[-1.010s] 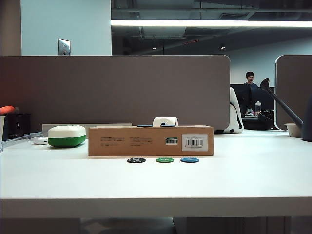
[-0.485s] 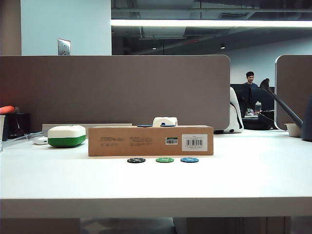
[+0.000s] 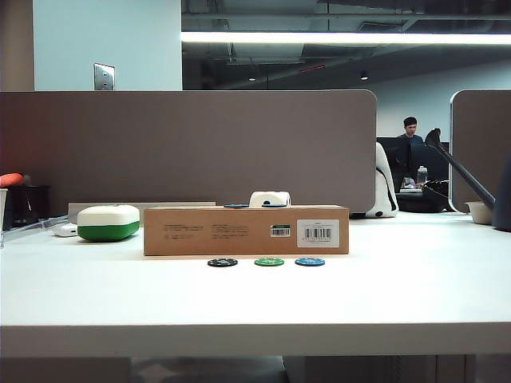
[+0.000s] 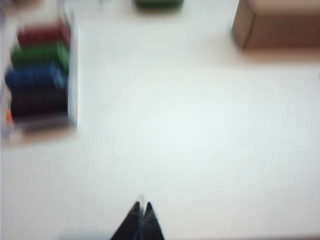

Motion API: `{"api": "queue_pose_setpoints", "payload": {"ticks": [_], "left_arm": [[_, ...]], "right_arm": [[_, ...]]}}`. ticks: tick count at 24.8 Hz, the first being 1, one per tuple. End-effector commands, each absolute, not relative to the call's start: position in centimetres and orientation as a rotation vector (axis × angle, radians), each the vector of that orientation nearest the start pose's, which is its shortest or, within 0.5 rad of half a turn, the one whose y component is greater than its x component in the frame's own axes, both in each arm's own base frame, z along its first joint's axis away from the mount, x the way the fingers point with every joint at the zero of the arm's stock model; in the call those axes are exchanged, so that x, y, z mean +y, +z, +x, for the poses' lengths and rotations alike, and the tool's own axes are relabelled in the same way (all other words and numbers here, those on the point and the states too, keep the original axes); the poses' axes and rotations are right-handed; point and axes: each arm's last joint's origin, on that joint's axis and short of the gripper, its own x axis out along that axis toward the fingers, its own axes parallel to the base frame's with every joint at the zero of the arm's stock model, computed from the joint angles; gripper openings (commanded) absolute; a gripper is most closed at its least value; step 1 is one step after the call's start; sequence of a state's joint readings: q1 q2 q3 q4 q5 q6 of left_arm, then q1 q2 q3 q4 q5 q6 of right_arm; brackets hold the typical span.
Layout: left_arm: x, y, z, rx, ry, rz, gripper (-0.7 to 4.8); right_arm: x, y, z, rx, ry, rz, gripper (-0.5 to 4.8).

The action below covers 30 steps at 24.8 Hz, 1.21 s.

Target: Push the chip, whose value equals the sum of all the chip values on the rectangular box, forward next to the box.

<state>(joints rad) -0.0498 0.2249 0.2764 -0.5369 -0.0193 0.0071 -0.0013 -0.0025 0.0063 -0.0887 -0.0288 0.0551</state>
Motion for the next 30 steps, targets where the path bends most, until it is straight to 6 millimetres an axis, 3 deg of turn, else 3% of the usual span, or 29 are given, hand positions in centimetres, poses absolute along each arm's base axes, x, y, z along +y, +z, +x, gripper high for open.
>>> {"api": "queue_pose_setpoints", "payload": {"ticks": [1, 3, 8, 11, 15, 21, 26, 30], "left_arm": [[-0.4, 20.8, 9.9, 0.634, -0.031, 0.033, -0.05], [-0.9, 23.7, 13.2, 0.689, -0.054, 0.044, -0.05], [-3.3, 27.5, 18.3, 0.700, -0.153, 0.083, -0.05], [-7.9, 29.3, 23.0, 0.657, -0.299, 0.130, -0.05], [-13.5, 28.8, 27.3, 0.659, -0.437, 0.170, -0.05], [-16.8, 27.4, 29.6, 0.696, -0.501, 0.193, -0.05], [-17.2, 26.1, 30.1, 0.743, -0.515, 0.199, -0.05], [-17.3, 26.5, 30.2, 0.730, -0.515, 0.196, -0.05]], "right_arm": [[0.2, 15.7, 9.7, 0.077, 0.064, 0.067, -0.05], [0.3, 15.7, 9.7, 0.080, 0.083, 0.221, -0.05], [0.2, 15.7, 9.7, 0.091, 0.072, 0.464, -0.04], [0.3, 15.7, 9.7, 0.095, 0.077, 0.504, -0.05], [0.3, 15.5, 9.7, 0.116, 0.095, 0.506, -0.05], [0.5, 15.4, 9.6, 0.150, 0.153, 0.510, -0.05], [0.7, 15.4, 9.6, 0.164, 0.212, 0.512, -0.05], [0.7, 15.4, 9.6, 0.163, 0.212, 0.511, -0.05]]}}
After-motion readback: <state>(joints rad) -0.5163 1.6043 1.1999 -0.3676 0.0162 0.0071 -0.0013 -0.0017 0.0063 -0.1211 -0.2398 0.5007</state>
